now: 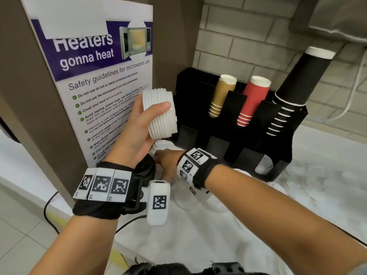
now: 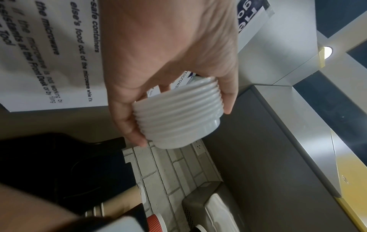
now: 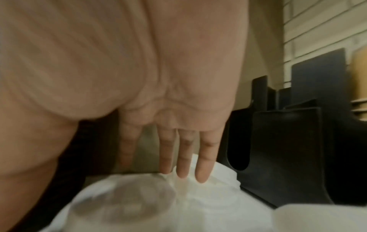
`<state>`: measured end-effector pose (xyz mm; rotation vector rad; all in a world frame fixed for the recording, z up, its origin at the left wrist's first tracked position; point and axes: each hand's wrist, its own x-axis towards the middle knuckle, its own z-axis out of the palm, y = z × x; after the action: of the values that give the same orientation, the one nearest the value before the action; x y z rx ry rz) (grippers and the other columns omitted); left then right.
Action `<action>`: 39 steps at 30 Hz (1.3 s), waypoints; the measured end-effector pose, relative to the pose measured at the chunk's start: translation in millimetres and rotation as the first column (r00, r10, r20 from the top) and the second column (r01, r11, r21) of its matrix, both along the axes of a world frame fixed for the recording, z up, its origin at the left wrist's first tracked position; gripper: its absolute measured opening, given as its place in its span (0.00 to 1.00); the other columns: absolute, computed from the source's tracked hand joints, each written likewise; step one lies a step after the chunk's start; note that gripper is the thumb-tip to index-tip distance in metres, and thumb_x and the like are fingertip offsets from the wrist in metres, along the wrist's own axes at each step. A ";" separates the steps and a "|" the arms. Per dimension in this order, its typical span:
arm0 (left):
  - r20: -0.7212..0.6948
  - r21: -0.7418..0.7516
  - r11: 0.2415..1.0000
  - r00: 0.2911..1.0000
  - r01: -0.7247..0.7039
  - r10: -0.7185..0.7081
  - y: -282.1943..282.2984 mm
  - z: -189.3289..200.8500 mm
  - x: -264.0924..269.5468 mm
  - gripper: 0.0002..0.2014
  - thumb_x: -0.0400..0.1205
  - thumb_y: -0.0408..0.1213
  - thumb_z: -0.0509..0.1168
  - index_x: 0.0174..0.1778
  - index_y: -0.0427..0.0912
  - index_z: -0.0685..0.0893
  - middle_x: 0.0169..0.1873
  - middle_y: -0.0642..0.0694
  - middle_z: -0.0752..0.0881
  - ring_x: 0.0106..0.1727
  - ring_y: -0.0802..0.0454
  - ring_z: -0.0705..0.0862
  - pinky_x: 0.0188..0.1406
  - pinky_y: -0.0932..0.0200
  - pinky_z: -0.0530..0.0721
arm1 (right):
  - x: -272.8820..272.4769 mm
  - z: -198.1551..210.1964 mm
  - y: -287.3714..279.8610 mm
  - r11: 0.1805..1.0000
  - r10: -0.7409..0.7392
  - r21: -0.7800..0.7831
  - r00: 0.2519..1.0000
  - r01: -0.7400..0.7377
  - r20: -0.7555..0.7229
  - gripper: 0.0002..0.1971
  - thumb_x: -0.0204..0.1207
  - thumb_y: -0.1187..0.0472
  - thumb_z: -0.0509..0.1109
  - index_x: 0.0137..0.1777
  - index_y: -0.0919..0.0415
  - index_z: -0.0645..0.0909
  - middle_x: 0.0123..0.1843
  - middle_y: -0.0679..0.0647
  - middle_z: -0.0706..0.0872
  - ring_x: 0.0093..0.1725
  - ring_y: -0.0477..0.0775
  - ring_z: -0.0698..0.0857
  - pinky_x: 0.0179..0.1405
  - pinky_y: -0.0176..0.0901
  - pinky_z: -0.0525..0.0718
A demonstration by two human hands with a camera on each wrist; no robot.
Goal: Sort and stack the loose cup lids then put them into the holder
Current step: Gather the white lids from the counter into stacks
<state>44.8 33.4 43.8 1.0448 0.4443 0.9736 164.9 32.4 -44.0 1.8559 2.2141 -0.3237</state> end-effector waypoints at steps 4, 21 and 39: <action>-0.005 -0.001 1.000 1.000 0.003 -0.003 0.0 -0.6 -1.3 0.38 0.64 0.45 0.76 0.72 0.47 0.75 0.52 0.50 0.85 0.48 0.55 0.88 0.36 0.58 0.86 | -2.5 -19.3 4.4 1.000 0.025 -0.008 1.000 -0.025 -0.006 0.24 0.61 0.50 0.81 0.28 0.46 0.62 0.27 0.41 0.67 0.27 0.44 0.69 0.25 0.31 0.60; -0.005 -0.023 0.999 1.000 -0.022 0.022 3.6 -2.2 -10.0 0.38 0.69 0.43 0.72 0.78 0.44 0.71 0.54 0.47 0.84 0.49 0.54 0.87 0.38 0.58 0.86 | 73.3 56.7 -22.9 0.954 -0.280 -0.241 0.825 0.180 -0.491 0.32 0.66 0.56 0.82 0.68 0.38 0.73 0.60 0.43 0.78 0.60 0.53 0.83 0.60 0.48 0.85; -0.028 -0.008 1.000 1.000 -0.003 0.003 3.7 -0.5 -17.7 0.43 0.60 0.48 0.76 0.75 0.46 0.74 0.53 0.49 0.86 0.50 0.53 0.88 0.37 0.57 0.86 | 18.6 -21.2 79.8 0.987 -0.160 -0.011 0.984 0.162 0.083 0.43 0.61 0.38 0.77 0.76 0.54 0.70 0.72 0.57 0.77 0.69 0.63 0.78 0.67 0.58 0.78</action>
<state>27.1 37.1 43.3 1.0516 0.4733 0.9599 183.5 112.1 -65.2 2.0064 2.0068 -0.2898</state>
